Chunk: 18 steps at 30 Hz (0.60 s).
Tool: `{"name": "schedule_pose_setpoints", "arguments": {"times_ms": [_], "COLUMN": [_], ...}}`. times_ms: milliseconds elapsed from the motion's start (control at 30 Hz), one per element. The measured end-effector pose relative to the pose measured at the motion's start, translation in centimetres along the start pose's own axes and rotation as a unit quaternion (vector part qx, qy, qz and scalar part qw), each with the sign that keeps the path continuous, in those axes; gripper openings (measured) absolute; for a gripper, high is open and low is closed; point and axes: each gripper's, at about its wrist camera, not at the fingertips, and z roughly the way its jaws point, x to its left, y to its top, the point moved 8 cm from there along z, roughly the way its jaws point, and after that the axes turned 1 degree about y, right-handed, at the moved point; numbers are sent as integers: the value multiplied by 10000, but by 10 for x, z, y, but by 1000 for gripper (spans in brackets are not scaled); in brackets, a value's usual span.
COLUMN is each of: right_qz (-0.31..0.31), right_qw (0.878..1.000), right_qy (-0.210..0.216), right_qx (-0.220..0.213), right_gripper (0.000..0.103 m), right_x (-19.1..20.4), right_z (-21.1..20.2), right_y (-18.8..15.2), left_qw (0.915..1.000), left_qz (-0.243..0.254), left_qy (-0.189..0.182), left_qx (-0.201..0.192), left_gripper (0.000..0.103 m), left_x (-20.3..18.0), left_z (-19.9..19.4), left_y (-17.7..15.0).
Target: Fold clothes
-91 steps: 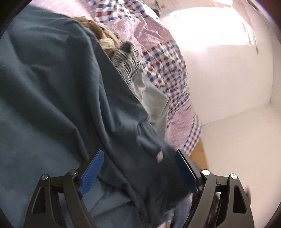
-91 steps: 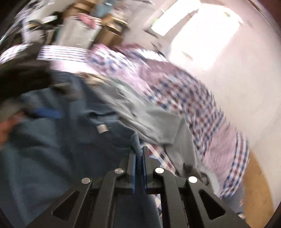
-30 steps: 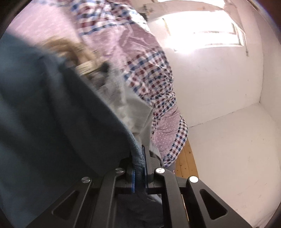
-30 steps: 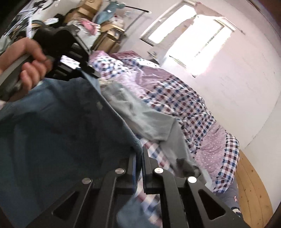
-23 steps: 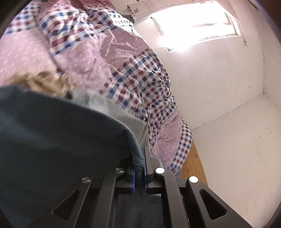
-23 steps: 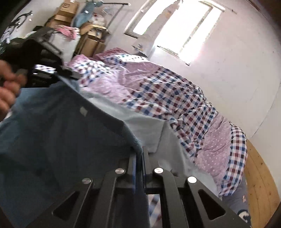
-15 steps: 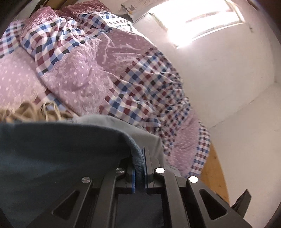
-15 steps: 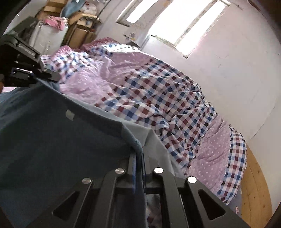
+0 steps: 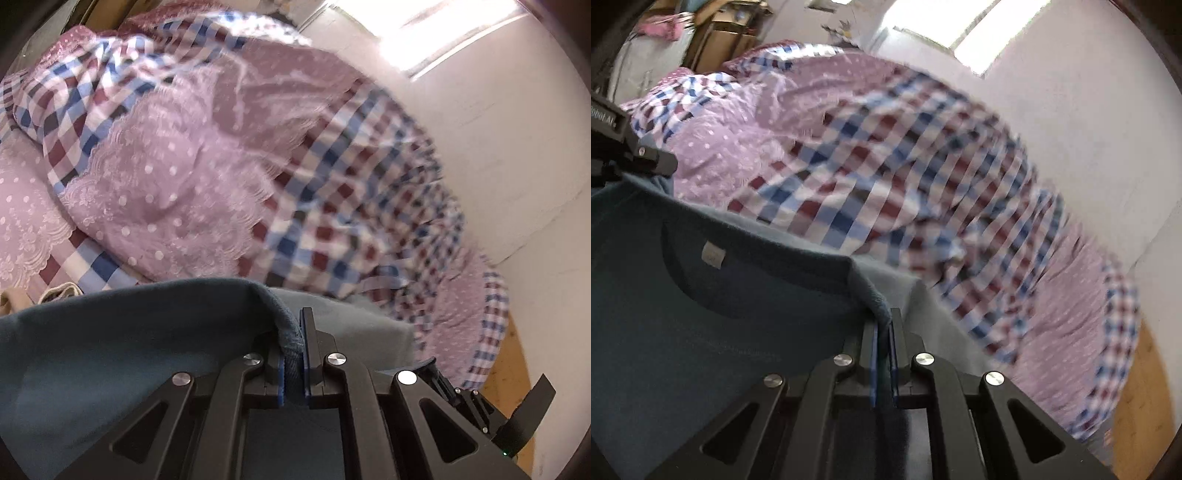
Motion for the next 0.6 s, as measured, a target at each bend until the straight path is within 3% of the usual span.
{"name": "schedule_pose_setpoints", "arguments": {"times_ms": [67, 133, 200, 233, 267, 300, 433, 600], "right_qz": [198, 371, 743, 1028, 1299, 1569, 2273, 2692], "right_qw": [9993, 9977, 9946, 9918, 9883, 9840, 9677, 9489], "right_qy": [210, 285, 351, 481, 566, 651, 1085, 1544], "right_qx": [246, 483, 629, 595, 572, 548, 101, -566], "right_gripper": [8, 17, 35, 39, 50, 58, 64, 74], "right_x": [10, 13, 9, 3, -4, -11, -35, -53], "right_z": [18, 33, 40, 37, 30, 24, -34, -152], "right_y": [-17, -34, -47, -49, -51, -52, -60, -107], "left_qw": [10000, 9999, 9992, 9987, 9980, 9972, 9925, 9887], "left_qz": [13, -13, -39, -52, -65, -78, -130, 359], "left_qy": [72, -122, -316, -413, -510, -607, -994, -787], "left_qx": [50, -86, -221, -289, -357, -425, -695, -1222], "left_gripper": [8, 16, 42, 71, 94, 96, 96, 96], "left_x": [5, 8, 10, 11, 13, 14, 19, 49], "left_z": [9, -10, -30, -39, -49, -59, -98, -189], "left_y": [2, 1, 1, 1, 1, 1, 0, -45]}}
